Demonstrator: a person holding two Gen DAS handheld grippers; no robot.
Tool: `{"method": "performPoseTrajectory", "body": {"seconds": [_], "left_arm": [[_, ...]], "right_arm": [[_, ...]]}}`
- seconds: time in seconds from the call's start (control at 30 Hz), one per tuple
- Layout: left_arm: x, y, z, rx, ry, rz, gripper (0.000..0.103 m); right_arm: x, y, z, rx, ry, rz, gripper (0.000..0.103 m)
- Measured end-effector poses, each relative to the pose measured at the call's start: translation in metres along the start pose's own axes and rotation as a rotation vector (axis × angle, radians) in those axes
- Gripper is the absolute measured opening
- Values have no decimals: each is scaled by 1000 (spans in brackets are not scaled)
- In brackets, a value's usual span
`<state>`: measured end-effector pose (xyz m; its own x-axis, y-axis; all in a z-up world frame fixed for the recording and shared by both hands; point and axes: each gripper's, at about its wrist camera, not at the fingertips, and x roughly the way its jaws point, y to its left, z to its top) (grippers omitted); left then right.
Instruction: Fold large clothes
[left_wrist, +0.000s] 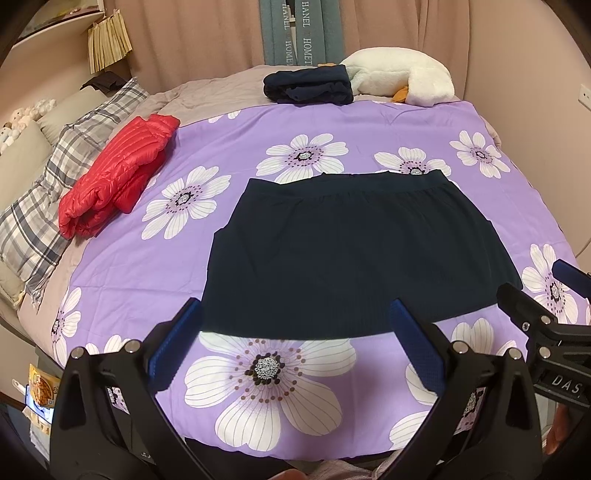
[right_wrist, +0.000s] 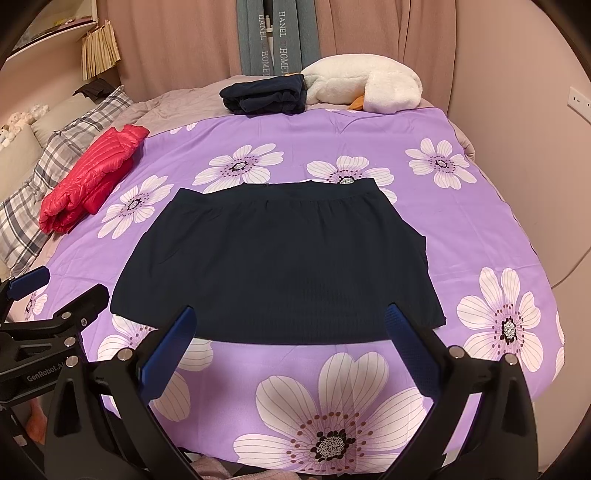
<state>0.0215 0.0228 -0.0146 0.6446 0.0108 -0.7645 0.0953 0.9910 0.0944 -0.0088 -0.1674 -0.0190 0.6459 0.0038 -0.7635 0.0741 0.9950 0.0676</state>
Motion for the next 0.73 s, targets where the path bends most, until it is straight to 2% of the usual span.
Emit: {"method": "performPoseTrajectory", "body": {"seconds": [0.73], "left_arm": [[4, 7, 0, 5, 11, -6, 101]], "right_arm": [[0, 2, 0, 0, 0, 0, 102]]}}
